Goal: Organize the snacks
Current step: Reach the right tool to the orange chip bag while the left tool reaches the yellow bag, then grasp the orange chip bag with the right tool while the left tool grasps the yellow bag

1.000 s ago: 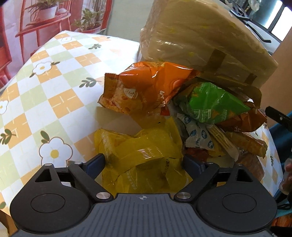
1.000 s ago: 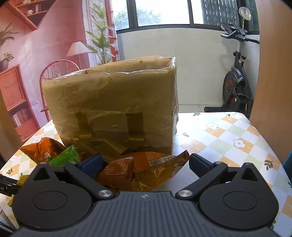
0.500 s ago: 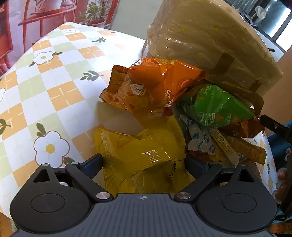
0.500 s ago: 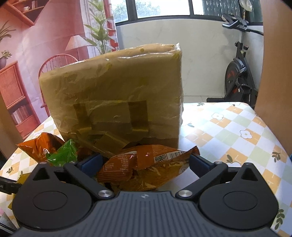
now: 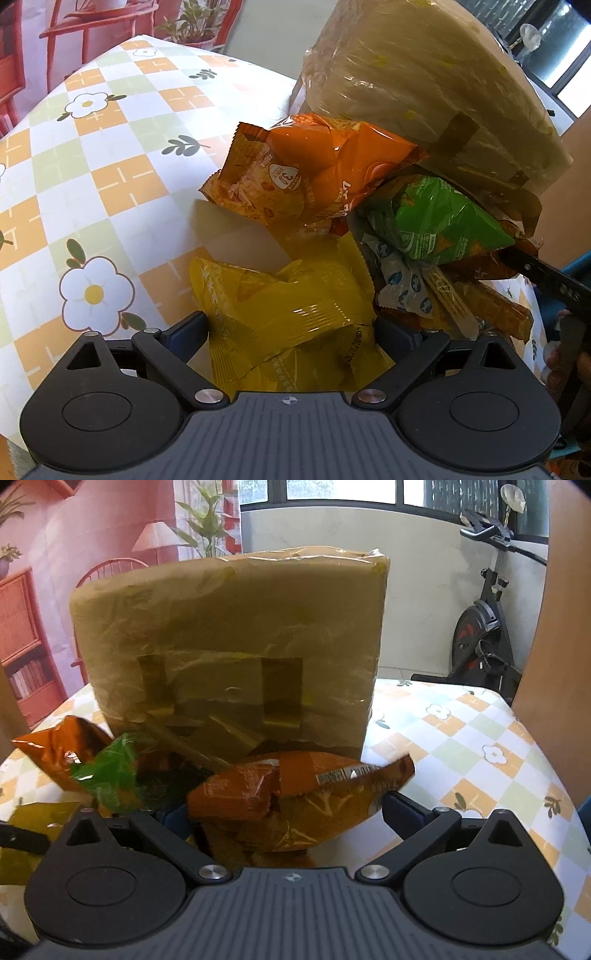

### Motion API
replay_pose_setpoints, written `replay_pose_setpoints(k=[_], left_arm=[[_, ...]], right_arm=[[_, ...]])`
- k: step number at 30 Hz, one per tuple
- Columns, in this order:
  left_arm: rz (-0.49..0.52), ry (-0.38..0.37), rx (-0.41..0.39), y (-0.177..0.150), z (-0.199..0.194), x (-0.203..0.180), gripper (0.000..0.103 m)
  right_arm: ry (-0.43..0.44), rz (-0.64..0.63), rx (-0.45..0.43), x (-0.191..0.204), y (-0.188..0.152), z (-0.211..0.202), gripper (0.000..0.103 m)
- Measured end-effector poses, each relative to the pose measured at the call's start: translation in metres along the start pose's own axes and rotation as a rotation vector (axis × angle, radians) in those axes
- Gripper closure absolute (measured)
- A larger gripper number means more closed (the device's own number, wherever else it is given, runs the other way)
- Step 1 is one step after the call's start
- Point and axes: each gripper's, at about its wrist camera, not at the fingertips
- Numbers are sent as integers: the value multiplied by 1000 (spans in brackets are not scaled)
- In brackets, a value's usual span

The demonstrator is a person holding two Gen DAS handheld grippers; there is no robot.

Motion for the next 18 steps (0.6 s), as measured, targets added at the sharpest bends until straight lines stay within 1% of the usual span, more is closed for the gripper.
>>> replay_pose_setpoints(k=[3, 4, 6, 7, 8, 10, 14, 18], left_arm=[[-13, -8, -1, 0, 1, 4, 6], [-14, -13, -2, 0, 1, 5, 8], [-14, -24, -3, 0, -1, 5, 13], [-9, -30, -5, -1, -2, 4, 18], [-4, -29, -12, -2, -4, 3, 19], [3, -14, -21, -2, -6, 3, 21], [-26, -28, -29, 0, -13, 6, 21], [-28, -22, -56, 4, -25, 6, 21]], right_arm=[[19, 83, 31, -12, 0, 15, 6], [31, 117, 32, -16, -1, 19, 10], [45, 168, 25, -24, -2, 23, 10], [53, 187, 14, -27, -3, 23, 15], [56, 197, 6, -30, -3, 21, 20], [45, 201, -4, -31, -3, 16, 21], [39, 222, -23, -37, -7, 3, 23], [21, 223, -18, -43, -13, -11, 23]])
Point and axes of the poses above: each gripper's, at about its wrist camera, not at the fingertips, and z roughly the way its jaws point, x to its left, y to its top, and after that the axes turned 15 degrees about -z, right-handed
